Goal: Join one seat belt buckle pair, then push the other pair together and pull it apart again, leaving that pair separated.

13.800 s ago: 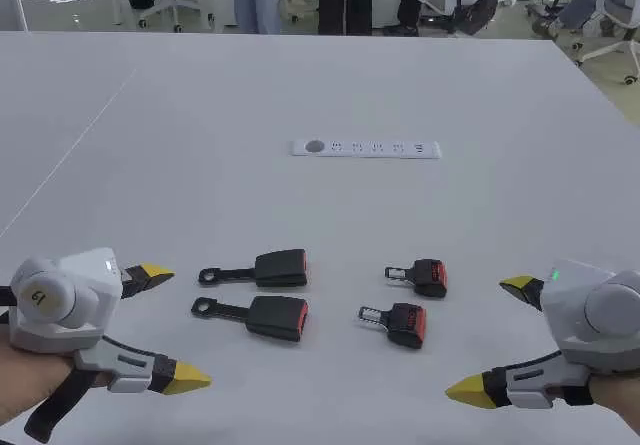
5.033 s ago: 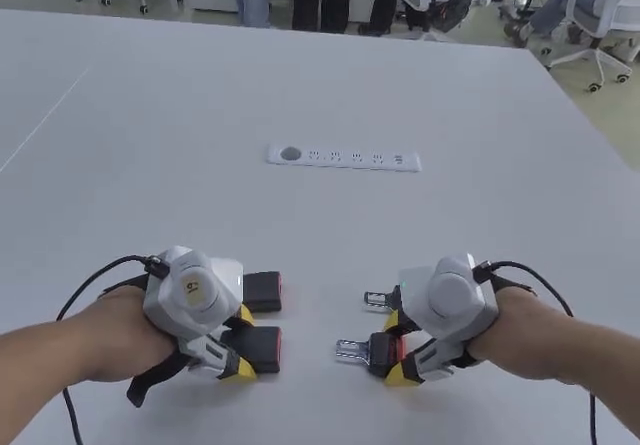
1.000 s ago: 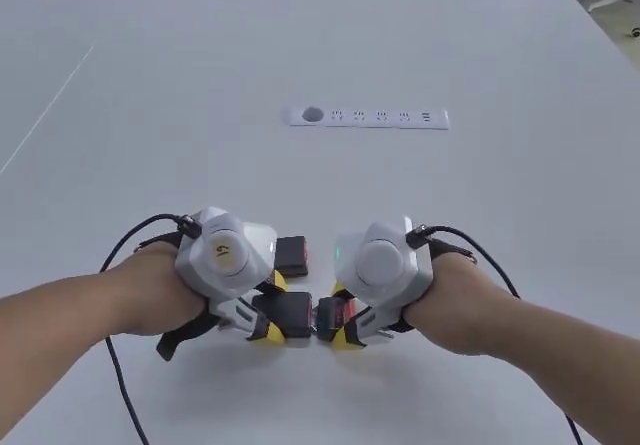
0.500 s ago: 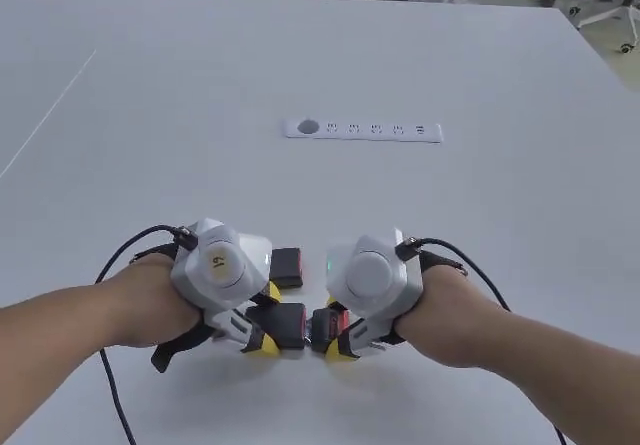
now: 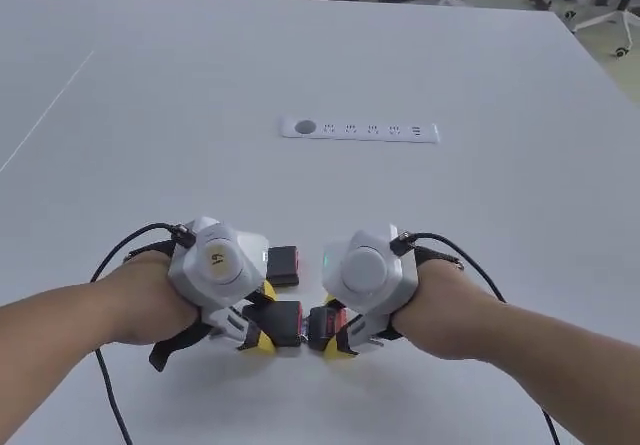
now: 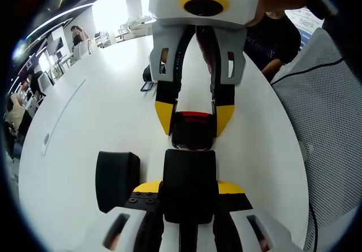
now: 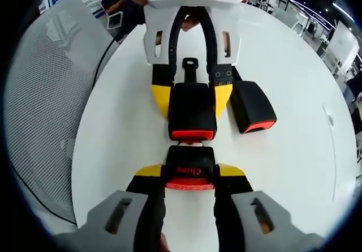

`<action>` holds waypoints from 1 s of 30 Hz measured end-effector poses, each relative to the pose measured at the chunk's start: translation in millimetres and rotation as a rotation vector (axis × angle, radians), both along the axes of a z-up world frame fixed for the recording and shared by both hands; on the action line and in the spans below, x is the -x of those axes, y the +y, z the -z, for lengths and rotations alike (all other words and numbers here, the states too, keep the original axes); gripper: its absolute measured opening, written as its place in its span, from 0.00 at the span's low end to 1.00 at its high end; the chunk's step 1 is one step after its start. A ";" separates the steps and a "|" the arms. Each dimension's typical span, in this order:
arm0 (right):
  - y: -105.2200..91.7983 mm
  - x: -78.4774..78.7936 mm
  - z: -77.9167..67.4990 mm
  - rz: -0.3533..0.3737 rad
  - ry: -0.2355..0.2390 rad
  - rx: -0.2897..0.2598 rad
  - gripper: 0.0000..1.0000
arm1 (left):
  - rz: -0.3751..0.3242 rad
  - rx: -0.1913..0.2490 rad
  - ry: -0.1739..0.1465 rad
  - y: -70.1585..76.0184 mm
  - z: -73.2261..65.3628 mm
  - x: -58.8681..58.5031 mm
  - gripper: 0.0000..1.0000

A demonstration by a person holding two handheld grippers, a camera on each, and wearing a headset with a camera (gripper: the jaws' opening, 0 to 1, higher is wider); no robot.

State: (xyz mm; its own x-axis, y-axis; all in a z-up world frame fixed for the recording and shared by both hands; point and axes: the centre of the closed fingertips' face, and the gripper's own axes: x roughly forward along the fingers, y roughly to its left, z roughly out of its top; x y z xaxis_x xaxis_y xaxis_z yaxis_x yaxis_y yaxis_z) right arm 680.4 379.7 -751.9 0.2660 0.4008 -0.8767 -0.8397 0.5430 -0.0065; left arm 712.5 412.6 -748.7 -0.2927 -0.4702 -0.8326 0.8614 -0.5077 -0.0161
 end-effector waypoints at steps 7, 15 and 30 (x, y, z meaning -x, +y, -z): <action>-0.9 0.3 0.7 0.010 0.007 0.003 0.30 | -0.007 0.004 0.009 -0.1 0.0 0.2 0.32; -1.6 0.6 1.1 0.010 0.008 -0.003 0.30 | -0.008 0.012 0.023 -0.1 0.4 0.9 0.32; -2.8 0.9 1.7 0.010 0.009 -0.003 0.30 | -0.013 0.017 0.033 -0.9 0.8 2.0 0.32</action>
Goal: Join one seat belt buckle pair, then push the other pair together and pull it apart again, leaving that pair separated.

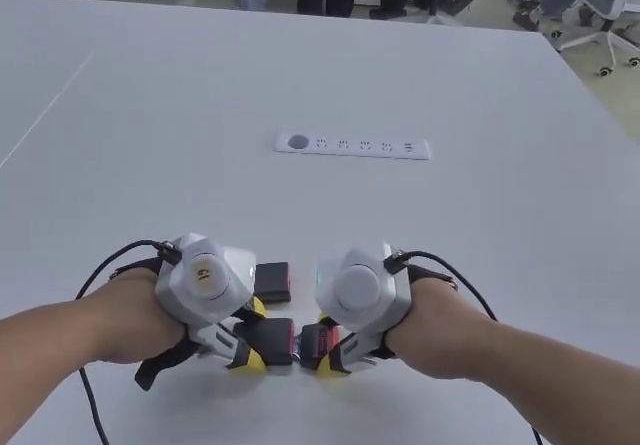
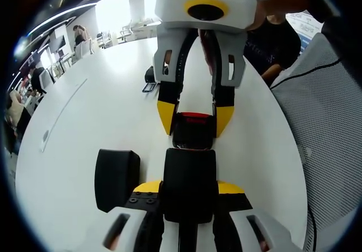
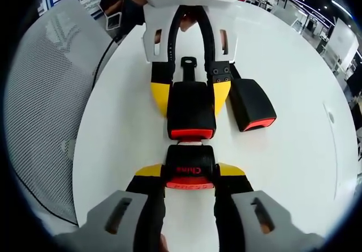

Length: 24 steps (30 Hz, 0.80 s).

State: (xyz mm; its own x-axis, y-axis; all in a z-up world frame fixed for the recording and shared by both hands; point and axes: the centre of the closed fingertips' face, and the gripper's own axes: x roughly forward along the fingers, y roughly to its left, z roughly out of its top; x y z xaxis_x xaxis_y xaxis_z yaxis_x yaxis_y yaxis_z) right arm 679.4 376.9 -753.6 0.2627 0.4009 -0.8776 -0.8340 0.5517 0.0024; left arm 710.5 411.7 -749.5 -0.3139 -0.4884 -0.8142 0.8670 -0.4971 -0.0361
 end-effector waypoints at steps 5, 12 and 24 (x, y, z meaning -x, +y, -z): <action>-0.2 0.8 0.2 0.001 0.003 0.002 0.31 | -0.002 0.000 0.001 -0.2 0.1 0.2 0.32; 0.2 1.8 0.0 0.002 0.002 0.000 0.31 | -0.004 0.002 0.005 0.0 -0.2 1.5 0.32; 1.7 3.6 -0.2 0.005 -0.007 -0.005 0.31 | -0.001 0.003 0.001 1.5 0.1 3.4 0.32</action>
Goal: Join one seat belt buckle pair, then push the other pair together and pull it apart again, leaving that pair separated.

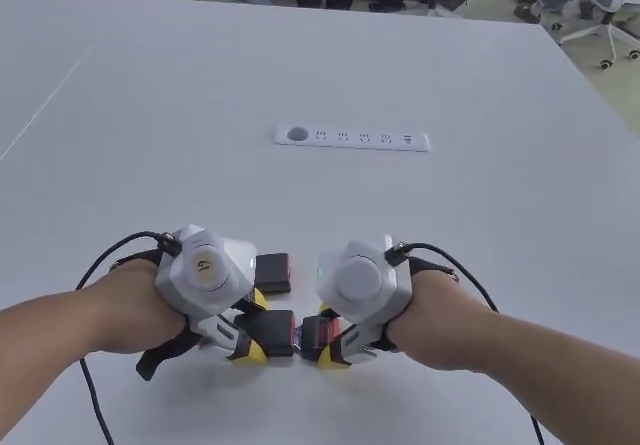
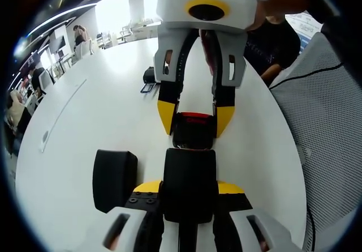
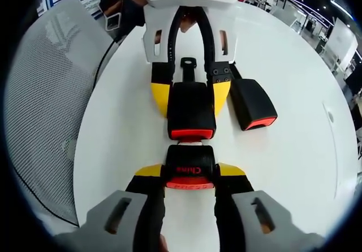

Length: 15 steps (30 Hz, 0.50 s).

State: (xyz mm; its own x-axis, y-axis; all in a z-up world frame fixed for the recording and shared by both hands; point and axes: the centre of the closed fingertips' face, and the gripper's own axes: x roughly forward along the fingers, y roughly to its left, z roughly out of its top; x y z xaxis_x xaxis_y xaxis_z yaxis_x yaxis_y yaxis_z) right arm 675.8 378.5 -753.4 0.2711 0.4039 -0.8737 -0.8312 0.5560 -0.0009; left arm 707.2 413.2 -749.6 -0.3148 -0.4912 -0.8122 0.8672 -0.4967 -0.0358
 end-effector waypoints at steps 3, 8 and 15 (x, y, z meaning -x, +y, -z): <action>0.2 0.2 0.1 -0.002 0.001 0.002 0.31 | 0.004 -0.002 -0.002 0.0 0.1 0.4 0.32; 0.1 -0.7 -0.2 0.002 0.000 0.001 0.32 | 0.004 -0.007 -0.010 -0.2 0.1 0.2 0.32; 0.8 -1.4 -1.6 0.012 -0.010 -0.017 0.32 | -0.005 -0.009 -0.015 0.0 -0.2 -0.2 0.33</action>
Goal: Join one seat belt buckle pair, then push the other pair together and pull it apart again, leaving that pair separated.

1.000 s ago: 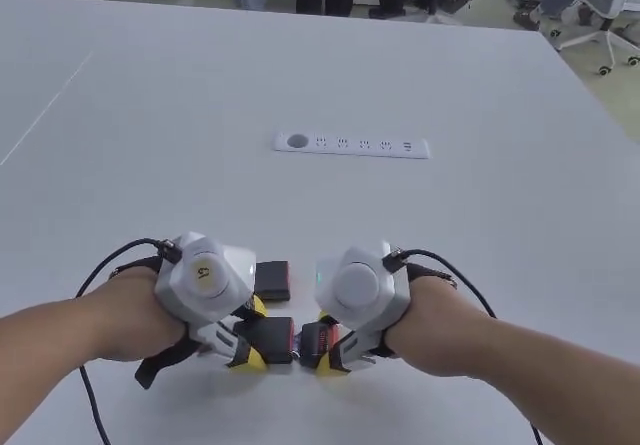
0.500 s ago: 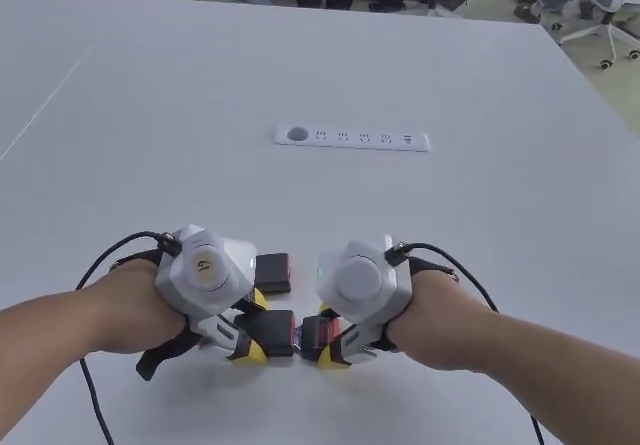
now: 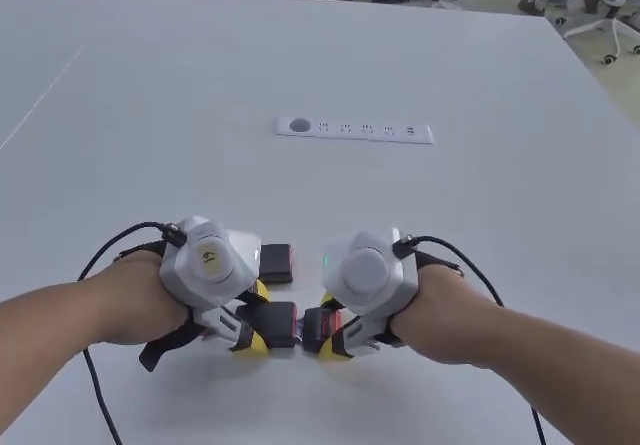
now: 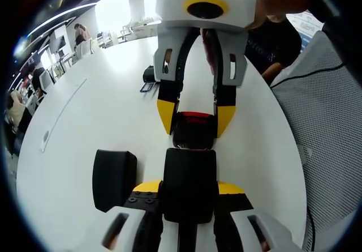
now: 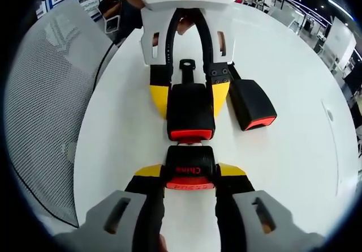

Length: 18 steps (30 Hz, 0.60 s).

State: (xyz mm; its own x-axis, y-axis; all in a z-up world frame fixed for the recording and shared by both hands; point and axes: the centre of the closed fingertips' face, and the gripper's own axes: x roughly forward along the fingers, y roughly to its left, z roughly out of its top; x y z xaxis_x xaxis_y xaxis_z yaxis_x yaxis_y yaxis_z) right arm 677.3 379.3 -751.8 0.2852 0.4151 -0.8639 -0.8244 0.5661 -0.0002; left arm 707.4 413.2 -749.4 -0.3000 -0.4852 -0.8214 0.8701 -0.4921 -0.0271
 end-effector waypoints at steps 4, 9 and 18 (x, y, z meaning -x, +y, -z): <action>0.0 -0.5 0.2 -0.010 -0.006 -0.014 0.33 | -0.023 -0.003 0.032 0.0 -0.7 -1.9 0.34; 0.1 -0.6 0.0 0.001 -0.008 -0.018 0.33 | -0.018 -0.010 0.011 0.9 -0.4 -0.2 0.35; -1.1 1.0 0.7 0.005 0.001 -0.009 0.34 | -0.015 -0.021 0.012 2.7 -0.5 1.8 0.38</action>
State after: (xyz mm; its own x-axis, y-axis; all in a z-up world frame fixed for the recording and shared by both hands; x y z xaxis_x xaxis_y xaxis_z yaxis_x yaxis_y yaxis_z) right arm 676.2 378.2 -752.5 0.2864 0.4217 -0.8603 -0.8213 0.5705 0.0063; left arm 705.6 415.9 -748.9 -0.3029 -0.4723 -0.8277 0.8769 -0.4784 -0.0480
